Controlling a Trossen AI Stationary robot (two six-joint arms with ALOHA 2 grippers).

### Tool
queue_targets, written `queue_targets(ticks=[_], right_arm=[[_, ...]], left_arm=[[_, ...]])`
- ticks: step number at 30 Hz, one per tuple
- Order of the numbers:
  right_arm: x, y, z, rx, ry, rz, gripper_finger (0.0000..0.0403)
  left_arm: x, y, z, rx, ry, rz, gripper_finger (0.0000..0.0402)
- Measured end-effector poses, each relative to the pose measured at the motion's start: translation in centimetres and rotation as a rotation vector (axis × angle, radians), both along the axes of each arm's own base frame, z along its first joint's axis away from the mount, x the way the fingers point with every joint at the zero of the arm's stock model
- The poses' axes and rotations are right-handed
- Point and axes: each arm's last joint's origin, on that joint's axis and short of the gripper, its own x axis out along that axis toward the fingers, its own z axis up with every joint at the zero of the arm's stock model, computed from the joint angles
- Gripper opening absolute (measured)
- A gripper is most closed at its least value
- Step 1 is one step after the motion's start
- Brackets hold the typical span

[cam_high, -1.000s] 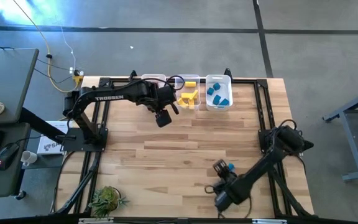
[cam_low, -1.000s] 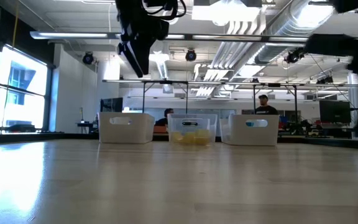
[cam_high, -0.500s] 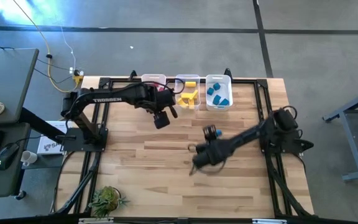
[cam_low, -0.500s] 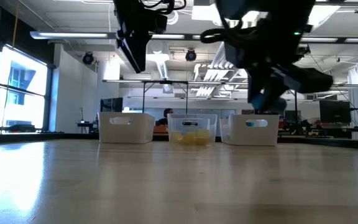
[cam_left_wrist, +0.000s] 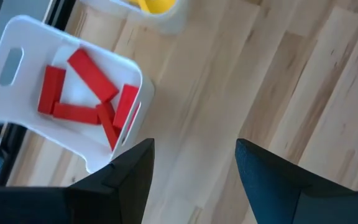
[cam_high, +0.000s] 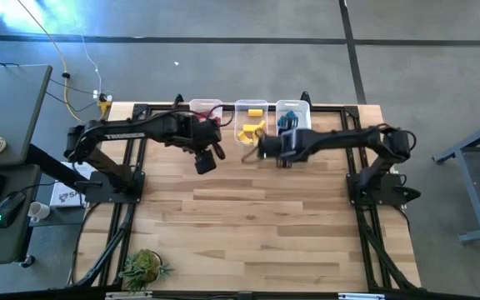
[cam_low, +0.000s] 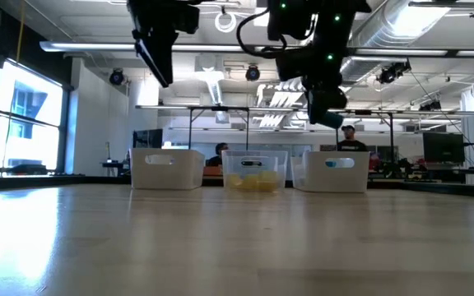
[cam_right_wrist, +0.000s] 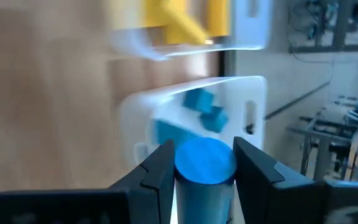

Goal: Sort & place blocks by color
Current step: Put the blue block into the right white bin

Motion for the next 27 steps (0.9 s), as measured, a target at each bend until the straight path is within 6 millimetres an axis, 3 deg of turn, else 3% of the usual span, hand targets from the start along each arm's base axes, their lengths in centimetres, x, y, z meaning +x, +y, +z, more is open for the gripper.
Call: queue_targets(ticks=[8, 14, 21, 27], right_arm=[[0.2, -6.4, 0.5, 0.046, -0.200, -0.117, 0.0107], [-0.9, -10.2, 0.6, 0.045, -0.273, -0.230, 0.0107], [-2.0, -12.8, 0.2, 0.127, -0.360, -0.331, 0.0107], [-2.3, -13.5, 0.1, 0.173, -0.393, -0.335, 0.0107]], left_arm=[[-4.2, -1.4, -0.4, -0.051, -0.154, 0.043, 0.0213], [-7.5, -2.6, -0.4, -0.068, -0.317, 0.069, 0.0213], [-10.4, -4.1, -1.6, -0.055, -0.525, 0.055, 0.0213], [-12.7, -5.2, -4.4, -0.062, -0.681, -0.004, 0.0213]])
